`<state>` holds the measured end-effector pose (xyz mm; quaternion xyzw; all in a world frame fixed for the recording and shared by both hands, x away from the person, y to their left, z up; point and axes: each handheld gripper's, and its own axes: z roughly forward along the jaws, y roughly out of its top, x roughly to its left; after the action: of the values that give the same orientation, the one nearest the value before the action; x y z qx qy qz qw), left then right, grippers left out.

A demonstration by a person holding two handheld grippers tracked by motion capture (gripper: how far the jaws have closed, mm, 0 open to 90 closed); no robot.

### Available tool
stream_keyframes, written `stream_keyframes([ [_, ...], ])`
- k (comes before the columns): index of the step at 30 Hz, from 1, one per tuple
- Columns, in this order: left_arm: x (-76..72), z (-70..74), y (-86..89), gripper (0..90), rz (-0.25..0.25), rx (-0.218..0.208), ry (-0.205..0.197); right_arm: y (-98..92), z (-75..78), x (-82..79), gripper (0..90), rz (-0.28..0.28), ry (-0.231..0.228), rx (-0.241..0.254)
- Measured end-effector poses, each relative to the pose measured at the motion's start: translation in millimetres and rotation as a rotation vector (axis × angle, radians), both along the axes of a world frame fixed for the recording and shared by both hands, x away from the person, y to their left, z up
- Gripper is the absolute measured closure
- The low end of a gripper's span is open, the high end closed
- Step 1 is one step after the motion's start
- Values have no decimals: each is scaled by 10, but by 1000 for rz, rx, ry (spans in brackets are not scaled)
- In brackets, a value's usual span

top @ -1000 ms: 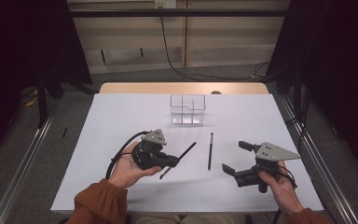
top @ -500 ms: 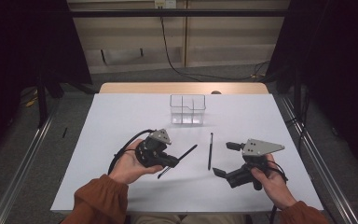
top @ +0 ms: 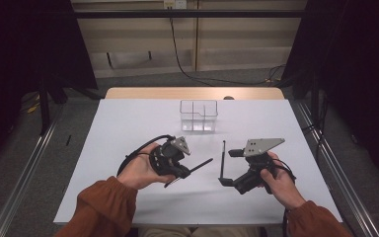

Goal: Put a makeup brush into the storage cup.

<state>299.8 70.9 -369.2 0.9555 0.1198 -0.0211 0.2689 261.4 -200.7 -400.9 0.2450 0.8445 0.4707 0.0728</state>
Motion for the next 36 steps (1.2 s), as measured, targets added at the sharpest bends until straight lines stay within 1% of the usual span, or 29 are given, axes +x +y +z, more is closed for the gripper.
stream_keyframes([
  [3,-7,39,5,846,-8,9,-2,35,29,29,23,37,20,-32],
  [7,-8,16,-17,846,-18,37,4,71,66,76,28,83,53,-74],
  [9,-5,-7,-38,846,-27,58,15,92,75,103,29,103,64,-107],
  [10,-5,-7,-38,846,-27,58,15,105,78,117,32,116,75,-127],
  [11,-12,-23,-57,846,-35,73,21,120,79,132,30,131,79,-147],
  [13,-13,-28,-65,846,-40,79,21,159,83,155,28,159,93,-183],
  [14,-22,-38,-79,846,-43,85,28,186,85,169,24,181,107,-200],
  [15,-21,-39,-82,846,-51,92,27,202,90,171,23,187,122,-215],
  [17,-26,-44,-89,846,-52,101,27,239,94,195,23,211,128,-247],
  [18,-34,-49,-94,846,-46,97,31,254,97,209,23,222,137,-263],
  [19,-21,-41,-93,846,-69,115,25,267,99,224,25,233,150,-276],
  [21,-27,-44,-98,846,-65,115,24,294,103,242,26,248,159,-307],
  [23,-21,-42,-99,846,-75,121,27,319,110,254,28,262,171,-331],
  [24,-31,-57,-109,845,-67,124,23,334,111,261,30,274,176,-345],
  [25,-28,-57,-112,846,-78,137,20,350,111,260,31,281,184,-362],
  [26,-35,-61,-117,846,-73,135,21,364,113,266,31,294,185,-378],
  [27,-34,-63,-120,846,-79,139,21,377,114,270,32,299,191,-393],
  [29,-40,-77,-130,846,-84,145,23,399,113,284,35,314,193,-412],
  [30,-42,-82,-134,845,-87,150,22,413,112,290,34,322,206,-421],
  [31,-42,-82,-134,846,-87,150,22,413,112,290,34,322,206,-421],
  [32,-43,-81,-139,846,-82,143,13,441,110,302,30,321,195,-452],
  [33,-43,-81,-139,846,-82,143,13,441,110,302,30,321,195,-452],
  [34,-42,-78,-140,846,-81,142,15,453,108,309,36,316,193,-470],
  [35,-41,-81,-143,846,-87,142,16,484,110,317,43,331,210,-487],
  [36,-45,-87,-151,846,-94,156,17,494,111,324,55,337,210,-491],
])
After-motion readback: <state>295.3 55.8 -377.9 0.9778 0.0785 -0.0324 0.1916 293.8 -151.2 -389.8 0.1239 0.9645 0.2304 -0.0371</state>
